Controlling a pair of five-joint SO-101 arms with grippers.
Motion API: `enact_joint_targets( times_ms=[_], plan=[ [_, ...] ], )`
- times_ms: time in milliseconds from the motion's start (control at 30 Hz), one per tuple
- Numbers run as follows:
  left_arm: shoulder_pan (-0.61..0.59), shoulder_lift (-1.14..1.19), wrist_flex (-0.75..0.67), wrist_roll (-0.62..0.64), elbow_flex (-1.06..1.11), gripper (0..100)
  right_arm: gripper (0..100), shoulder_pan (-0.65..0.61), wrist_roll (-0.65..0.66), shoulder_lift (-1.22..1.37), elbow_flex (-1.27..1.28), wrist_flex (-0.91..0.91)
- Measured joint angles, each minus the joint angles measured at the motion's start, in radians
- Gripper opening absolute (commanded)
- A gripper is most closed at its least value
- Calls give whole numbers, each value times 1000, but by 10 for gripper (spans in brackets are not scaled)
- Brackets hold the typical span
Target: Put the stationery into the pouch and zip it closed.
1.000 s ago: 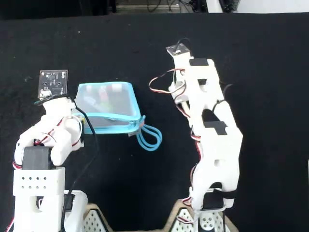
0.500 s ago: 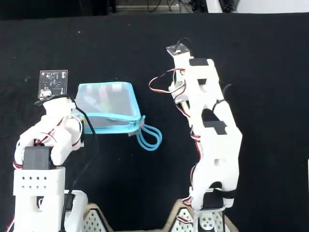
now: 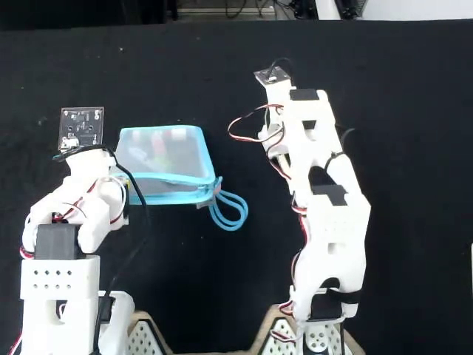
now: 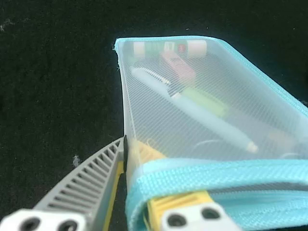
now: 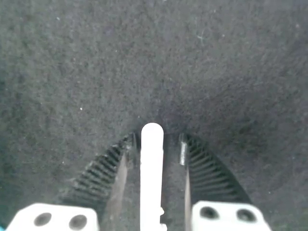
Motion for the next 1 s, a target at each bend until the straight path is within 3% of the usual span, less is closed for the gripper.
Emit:
enact_joint_targets(
  times_ms=[167,533,733,1000],
  plan=[
    [0,0,0,0,0,30,11,6,-34,0,0,-2],
    [0,0,0,0,0,30,11,28,-38,2,-2,-2],
    [0,0,0,0,0,30,11,28,-107,-17,5,15],
    [0,0,0,0,0,30,11,25,-120,-176,245,-98]
  ],
)
